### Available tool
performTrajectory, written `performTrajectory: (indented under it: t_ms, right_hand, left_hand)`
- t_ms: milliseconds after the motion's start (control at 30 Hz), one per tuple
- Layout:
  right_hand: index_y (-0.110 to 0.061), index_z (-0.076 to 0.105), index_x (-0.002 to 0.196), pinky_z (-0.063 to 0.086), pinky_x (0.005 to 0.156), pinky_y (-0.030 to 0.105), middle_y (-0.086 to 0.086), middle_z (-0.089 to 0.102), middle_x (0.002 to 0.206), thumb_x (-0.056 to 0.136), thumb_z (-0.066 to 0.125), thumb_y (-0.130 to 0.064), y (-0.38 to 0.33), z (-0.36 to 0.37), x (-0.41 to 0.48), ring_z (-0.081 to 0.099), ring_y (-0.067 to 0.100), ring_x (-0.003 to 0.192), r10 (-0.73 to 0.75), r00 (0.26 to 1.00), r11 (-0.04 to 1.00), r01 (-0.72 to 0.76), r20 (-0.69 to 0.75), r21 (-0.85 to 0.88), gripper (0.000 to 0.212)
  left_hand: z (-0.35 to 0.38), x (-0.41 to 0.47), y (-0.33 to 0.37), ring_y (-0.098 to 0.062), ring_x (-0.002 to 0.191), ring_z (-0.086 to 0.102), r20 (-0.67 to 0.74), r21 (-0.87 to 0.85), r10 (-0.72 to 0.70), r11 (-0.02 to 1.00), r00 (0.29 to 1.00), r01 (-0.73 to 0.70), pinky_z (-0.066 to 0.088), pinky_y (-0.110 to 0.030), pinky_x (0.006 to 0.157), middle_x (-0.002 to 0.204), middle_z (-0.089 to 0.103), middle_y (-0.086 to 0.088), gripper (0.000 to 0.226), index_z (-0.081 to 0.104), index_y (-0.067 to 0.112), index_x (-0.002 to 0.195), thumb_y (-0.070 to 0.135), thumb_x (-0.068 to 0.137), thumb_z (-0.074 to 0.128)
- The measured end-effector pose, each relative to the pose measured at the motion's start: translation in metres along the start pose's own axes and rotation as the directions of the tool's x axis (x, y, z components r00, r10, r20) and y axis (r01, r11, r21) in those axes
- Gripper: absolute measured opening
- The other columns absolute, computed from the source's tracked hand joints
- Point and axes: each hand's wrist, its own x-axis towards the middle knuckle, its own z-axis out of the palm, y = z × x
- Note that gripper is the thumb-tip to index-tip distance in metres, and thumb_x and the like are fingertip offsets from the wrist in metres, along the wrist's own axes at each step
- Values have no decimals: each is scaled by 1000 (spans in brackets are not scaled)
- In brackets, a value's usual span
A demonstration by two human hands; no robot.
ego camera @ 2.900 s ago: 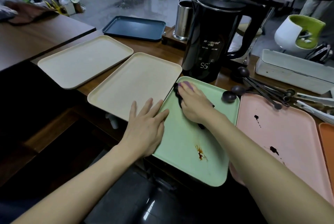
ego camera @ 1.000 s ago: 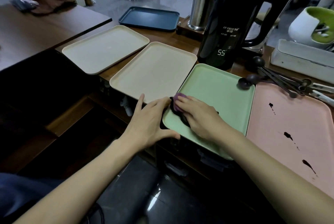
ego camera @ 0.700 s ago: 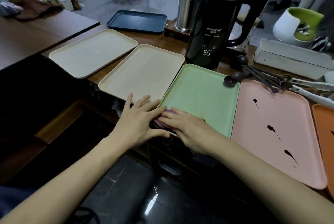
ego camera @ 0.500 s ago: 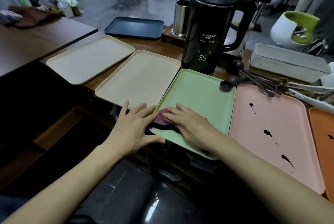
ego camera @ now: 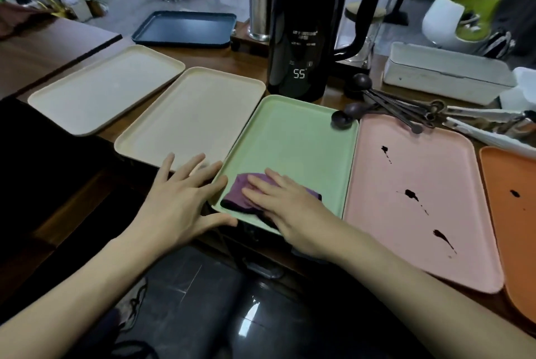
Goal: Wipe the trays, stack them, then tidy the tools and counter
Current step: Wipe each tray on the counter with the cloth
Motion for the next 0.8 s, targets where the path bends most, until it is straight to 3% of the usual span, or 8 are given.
performTrajectory:
  t_ms: [67, 200, 300, 400, 467, 533, 667, 800]
  right_hand:
    - [-22, 35, 156, 15, 124, 45, 0, 23, 166, 104, 42, -13, 12, -5, 5, 13, 33, 154, 28, 1000, 998, -28, 7, -62, 53]
    - [-23, 23, 159, 11, 124, 44, 2, 9, 169, 102, 38, -5, 64, -30, 44, 3, 32, 155, 339, 931, 927, -355, -131, -122, 61]
    - [-22, 24, 159, 8, 124, 41, 2, 9, 169, 104, 38, -9, 65, -34, 52, 2, 31, 155, 414, 897, 893, -434, -155, -123, 58]
    - [-27, 24, 159, 9, 125, 42, 0, 11, 169, 105, 42, -17, 51, -37, 48, 1, 28, 155, 463, 863, 867, -488, -202, -99, 58]
    - [-29, 27, 158, 17, 123, 44, -1, 16, 168, 104, 45, -20, 39, -38, 43, 8, 26, 154, 506, 825, 836, -541, -252, -93, 58]
    - [-26, 27, 159, 21, 121, 40, 0, 17, 167, 104, 44, -17, 19, -31, 36, 15, 24, 152, 549, 788, 806, -588, -279, -73, 58]
    - [-18, 22, 160, 16, 124, 40, 8, 12, 168, 97, 48, -5, -48, 12, 15, 13, 29, 152, 632, 706, 740, -672, -321, -20, 69]
    - [-24, 8, 161, 2, 124, 32, 3, -3, 169, 95, 45, 0, -84, 26, 0, -1, 24, 154, 660, 701, 729, -685, -270, 5, 80]
  left_hand:
    - [0, 0, -1, -32, 142, 46, -17, 13, 32, 999, 999, -32, 28, -68, 114, 146, 58, -3, 90, 70, 23, 127, 90, 82, 31]
    - [-6, 3, -6, -35, 142, 45, 14, 4, 83, 997, 996, -83, 30, -67, 114, 143, 59, -6, 90, 72, 21, 123, 90, 84, 29]
    - [-16, 20, -14, -32, 147, 36, 85, -92, 91, 992, 992, -84, 29, -61, 117, 146, 54, -1, 85, 73, 28, 118, 89, 84, 24]
    - [-23, 66, -22, -27, 156, 12, 247, -134, 162, 982, 955, -132, 16, -54, 123, 166, 26, 1, 92, 54, 29, 138, 90, 77, 22]
    - [-24, 97, -21, -22, 157, 0, 350, -129, 231, 972, 908, -197, 8, -52, 125, 171, 10, 2, 100, 29, 27, 157, 89, 79, 35]
    - [-23, 115, -22, -22, 158, -5, 425, -107, 258, 966, 867, -235, 3, -53, 125, 171, 5, 3, 111, 14, 21, 162, 87, 79, 43]
    - [-19, 117, -24, -25, 158, -5, 437, -63, 273, 960, 857, -274, 2, -57, 124, 171, 8, 4, 118, 13, 17, 162, 93, 74, 34]
    - [-16, 117, -28, -27, 157, -3, 419, -80, 280, 959, 864, -272, 1, -57, 124, 171, 6, 4, 122, 8, 21, 163, 98, 71, 29]
